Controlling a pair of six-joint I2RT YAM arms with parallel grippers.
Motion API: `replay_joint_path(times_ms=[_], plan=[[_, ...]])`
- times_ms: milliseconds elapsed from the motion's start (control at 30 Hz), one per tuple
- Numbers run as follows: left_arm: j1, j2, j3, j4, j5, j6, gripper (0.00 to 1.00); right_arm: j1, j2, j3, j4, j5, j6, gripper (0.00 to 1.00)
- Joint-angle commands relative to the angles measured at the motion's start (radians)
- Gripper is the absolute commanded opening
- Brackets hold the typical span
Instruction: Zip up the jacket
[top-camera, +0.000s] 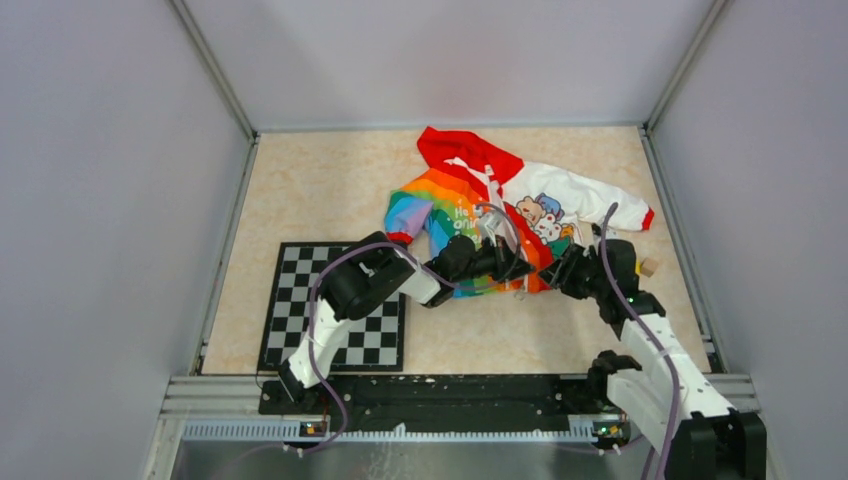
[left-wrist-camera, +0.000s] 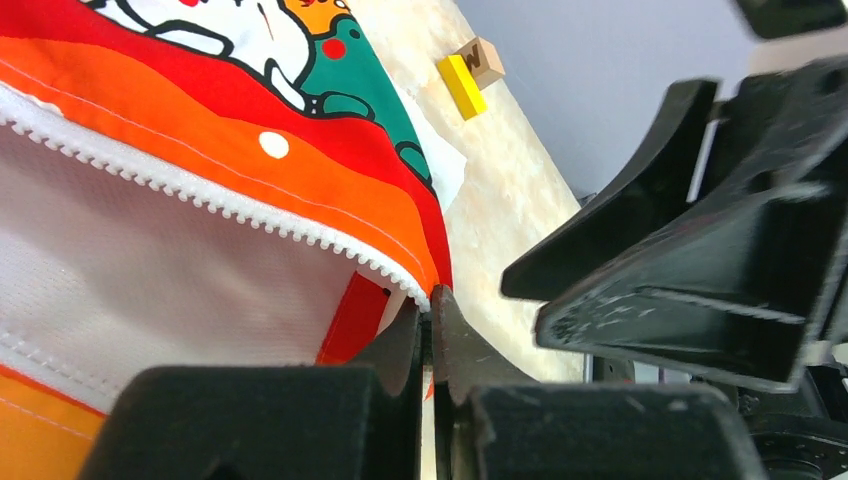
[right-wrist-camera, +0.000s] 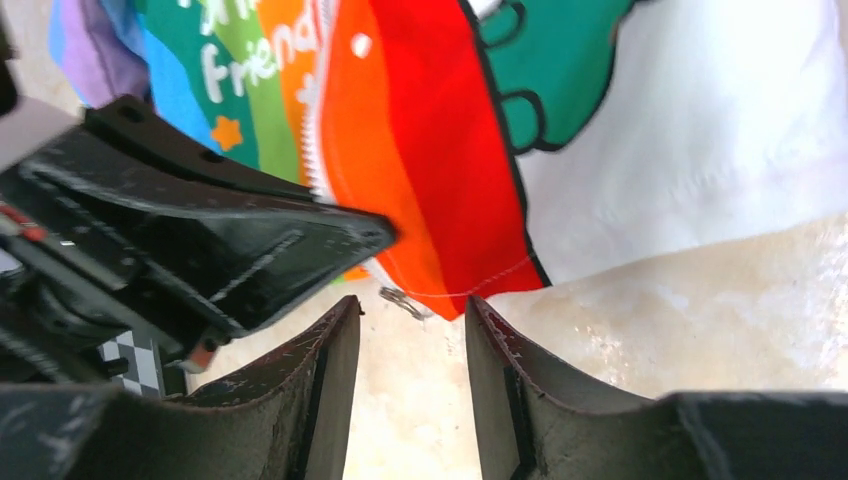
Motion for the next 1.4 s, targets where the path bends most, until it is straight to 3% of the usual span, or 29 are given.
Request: replay_joint_path(times_ms=[0,200,600,833,1033,1133,1367], plan=[[0.001,-0.069,0.009,0.067,0.035,0.044,0.00,0.043,-0.042,0.086,-0.073,0.098,-0.054,0.43],[0.002,-0.093,0.011,0.062,0.037,0.053,0.00,0.043,0.044,0.045,0.094,-0.015,-0.101,0.42],[0.003,-0.067,0.054,0.056,0.051,0.027,0.00,0.044,0.068,-0.006,0.228,-0.129,-0.110,0.47],[0.003,-0.057,0.082,0.038,0.060,0.005,0.00,0.043,0.050,-0.048,0.295,-0.086,-0.058,0.45],[0.003,-0.064,0.074,0.021,0.052,0.005,0.00,0.043,0.072,-0.042,0.306,-0.023,-0.048,0.35],[0.003,-0.071,0.070,0.005,0.051,0.011,0.00,0.044,0.120,-0.029,0.316,-0.028,-0.052,0.22],[0.003,-0.094,0.074,-0.083,0.059,0.032,0.00,0.043,0.158,-0.020,0.329,-0.046,-0.068,0.00]])
